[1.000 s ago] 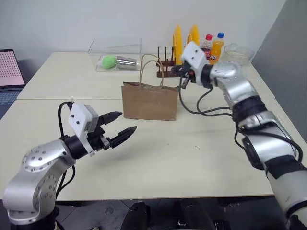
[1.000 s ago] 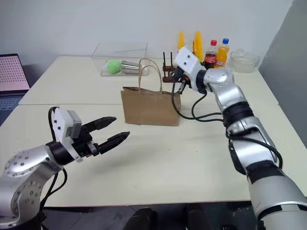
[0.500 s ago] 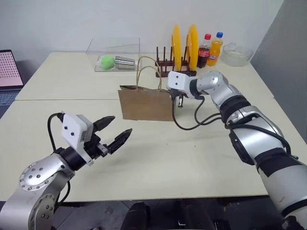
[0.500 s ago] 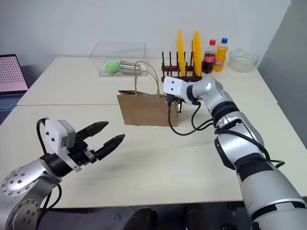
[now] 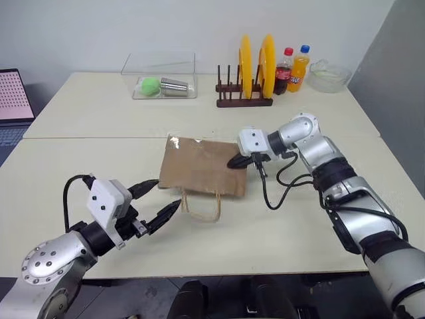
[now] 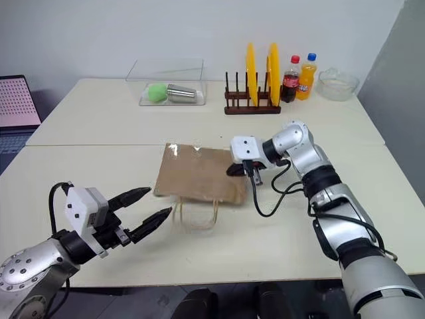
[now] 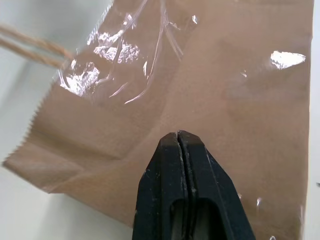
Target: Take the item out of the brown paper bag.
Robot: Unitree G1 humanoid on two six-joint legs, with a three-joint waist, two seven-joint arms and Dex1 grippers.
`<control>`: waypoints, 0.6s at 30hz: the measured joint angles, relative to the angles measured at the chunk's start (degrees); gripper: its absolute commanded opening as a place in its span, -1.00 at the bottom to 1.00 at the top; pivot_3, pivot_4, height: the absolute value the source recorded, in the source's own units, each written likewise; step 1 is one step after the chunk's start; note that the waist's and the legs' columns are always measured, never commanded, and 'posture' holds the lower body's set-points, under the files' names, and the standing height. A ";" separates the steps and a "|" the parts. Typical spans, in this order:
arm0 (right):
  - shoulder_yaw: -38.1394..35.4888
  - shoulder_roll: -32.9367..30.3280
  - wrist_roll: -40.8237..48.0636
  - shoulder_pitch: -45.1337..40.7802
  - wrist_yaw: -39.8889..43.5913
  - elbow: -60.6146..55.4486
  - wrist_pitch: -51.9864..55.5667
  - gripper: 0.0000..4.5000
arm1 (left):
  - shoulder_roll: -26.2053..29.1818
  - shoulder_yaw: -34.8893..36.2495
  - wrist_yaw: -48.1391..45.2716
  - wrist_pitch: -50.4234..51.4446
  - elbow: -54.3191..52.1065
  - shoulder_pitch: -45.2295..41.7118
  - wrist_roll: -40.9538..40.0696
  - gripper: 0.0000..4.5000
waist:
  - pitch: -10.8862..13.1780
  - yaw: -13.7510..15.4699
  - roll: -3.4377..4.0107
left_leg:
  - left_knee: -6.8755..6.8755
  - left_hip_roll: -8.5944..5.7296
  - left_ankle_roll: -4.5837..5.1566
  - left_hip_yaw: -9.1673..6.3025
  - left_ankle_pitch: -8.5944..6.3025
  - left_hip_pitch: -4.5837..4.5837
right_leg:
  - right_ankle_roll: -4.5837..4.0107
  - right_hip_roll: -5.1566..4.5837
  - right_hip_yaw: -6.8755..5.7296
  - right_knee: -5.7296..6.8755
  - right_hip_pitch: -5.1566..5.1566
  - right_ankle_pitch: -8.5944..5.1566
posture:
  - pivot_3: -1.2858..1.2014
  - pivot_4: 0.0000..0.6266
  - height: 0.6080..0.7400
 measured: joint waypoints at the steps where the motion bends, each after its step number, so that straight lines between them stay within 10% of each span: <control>1: 0.00 -0.19 0.25 0.62 0.14 -1.70 0.99 -0.99 | 0.88 0.00 -0.62 -0.53 0.00 0.52 0.18 0.65 | 0.01 -0.01 0.01 | 0.00 0.00 0.00 0.00 0.00 0.00 | -0.01 0.00 0.00 0.00 0.00 -0.01 | 0.03 -0.52 1.00; 10: -4.94 -4.59 7.87 8.74 -1.67 -23.71 12.80 -1.00 | 8.71 -0.35 -6.80 -9.00 6.09 -3.92 5.90 0.81 | 0.08 0.76 0.12 | -0.01 -0.01 -0.01 -0.07 -0.01 -0.06 | -0.03 -0.01 -0.08 -0.10 0.00 -0.03 | 0.03 -0.52 1.00; 18: -11.40 -13.21 17.04 33.72 -10.12 -56.37 34.35 0.05 | 17.10 -10.85 -23.02 -34.24 18.92 -7.13 17.21 1.00 | 0.12 1.54 0.20 | -0.30 0.02 -0.01 -0.03 -0.02 -0.10 | -0.07 -0.03 -0.09 -0.39 -0.03 -0.08 | 0.03 -0.52 1.00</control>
